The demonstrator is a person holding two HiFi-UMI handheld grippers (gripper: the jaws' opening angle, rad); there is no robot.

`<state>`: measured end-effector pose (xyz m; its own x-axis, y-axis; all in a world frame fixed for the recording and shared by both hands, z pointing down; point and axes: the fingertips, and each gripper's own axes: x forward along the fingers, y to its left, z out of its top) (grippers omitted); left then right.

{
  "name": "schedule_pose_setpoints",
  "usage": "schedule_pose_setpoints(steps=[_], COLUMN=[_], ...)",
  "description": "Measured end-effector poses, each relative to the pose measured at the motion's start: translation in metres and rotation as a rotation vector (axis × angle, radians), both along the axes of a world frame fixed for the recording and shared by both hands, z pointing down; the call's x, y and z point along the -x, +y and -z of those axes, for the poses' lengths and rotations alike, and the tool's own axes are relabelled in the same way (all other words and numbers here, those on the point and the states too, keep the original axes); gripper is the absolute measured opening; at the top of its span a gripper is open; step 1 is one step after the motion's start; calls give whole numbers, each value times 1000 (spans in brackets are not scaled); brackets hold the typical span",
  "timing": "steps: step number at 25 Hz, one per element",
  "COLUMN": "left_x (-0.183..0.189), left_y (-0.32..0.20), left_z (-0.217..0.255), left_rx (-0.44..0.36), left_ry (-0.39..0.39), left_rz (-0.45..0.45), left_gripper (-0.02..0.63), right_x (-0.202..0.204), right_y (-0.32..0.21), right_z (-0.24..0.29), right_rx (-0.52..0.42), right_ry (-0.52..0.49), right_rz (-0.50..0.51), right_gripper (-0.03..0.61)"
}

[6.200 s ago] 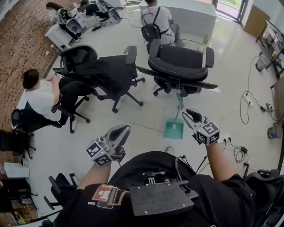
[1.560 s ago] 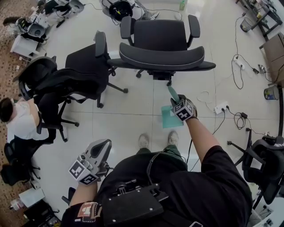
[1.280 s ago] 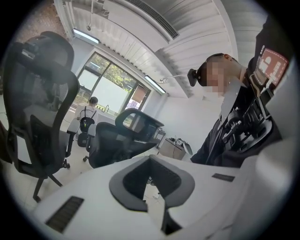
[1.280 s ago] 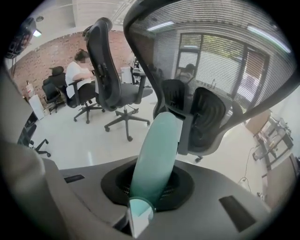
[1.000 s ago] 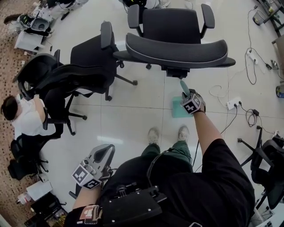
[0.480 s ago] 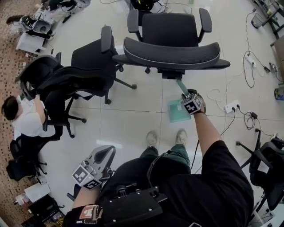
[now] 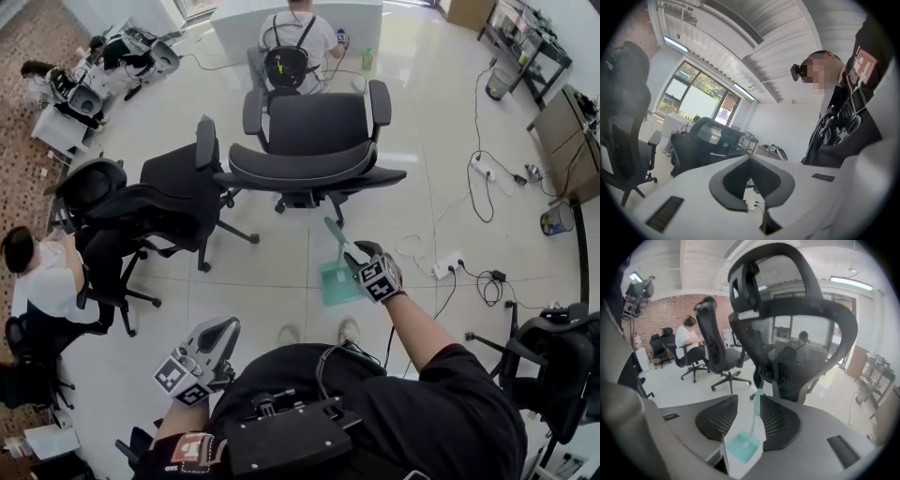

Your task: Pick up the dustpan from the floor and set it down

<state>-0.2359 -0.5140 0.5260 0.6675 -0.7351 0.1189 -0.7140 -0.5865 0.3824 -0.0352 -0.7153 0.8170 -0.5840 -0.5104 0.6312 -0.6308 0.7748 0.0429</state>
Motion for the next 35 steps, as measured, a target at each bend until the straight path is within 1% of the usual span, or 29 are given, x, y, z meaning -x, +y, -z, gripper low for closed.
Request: schedule_pose_setpoints(steps=[2, 3, 4, 5, 8, 10, 12, 15, 17, 19, 21, 24, 25, 27, 29, 31, 33, 35], left_x=[-24, -36, -48, -59, -83, -90, -89, -68, -45, -22, -2, 29, 40, 57, 61, 54, 41, 20], left_y=[16, 28, 40, 51, 84, 110, 142, 218, 273, 325, 384, 473, 498, 545, 588, 625, 653, 678], left_z=[27, 39, 49, 59, 88, 108, 128, 149, 154, 152, 145, 136, 136, 134, 135, 137, 141, 147], left_rx=[-41, -49, -53, -61, -115, -151, -185, -213, -234, -251, -248, -211, -199, -193, -219, -236, -233, -236], left_ry=[8, 17, 28, 41, 68, 71, 73, 99, 114, 122, 126, 150, 161, 159, 156, 171, 197, 203], left_rz=[16, 23, 27, 29, 22, 2, -19, -38, -73, -130, -184, -211, -205, -190, -189, -206, -234, -276], left_gripper=[17, 17, 18, 17, 17, 17, 17, 17, 17, 17, 17, 17, 18, 17, 17, 17, 17, 17], right_x=[-16, -27, -40, -53, -84, -97, -101, -100, -97, -94, -87, -62, -49, -28, -19, -21, -28, -41], right_y=[28, 42, 54, 63, 88, 119, 167, 263, 331, 402, 479, 570, 593, 641, 697, 752, 799, 838], right_z=[66, 101, 135, 169, 267, 326, 380, 441, 474, 504, 521, 518, 516, 524, 547, 570, 585, 595], right_rx=[-45, -68, -93, -118, -175, -203, -241, -275, -297, -337, -359, -321, -300, -280, -292, -314, -341, -370], right_ry=[-81, -124, -169, -219, -400, -517, -602, -695, -778, -861, -925, -983, -987, -984, -995, -1001, -987, -971], right_rz=[71, 99, 119, 130, 121, 111, 131, 148, 122, 84, 51, 1, -4, 18, 68, 100, 103, 97], right_gripper=[130, 96, 70, 30, 23, 22, 21, 21, 21, 21, 21, 21, 21, 21, 22, 22, 23, 23])
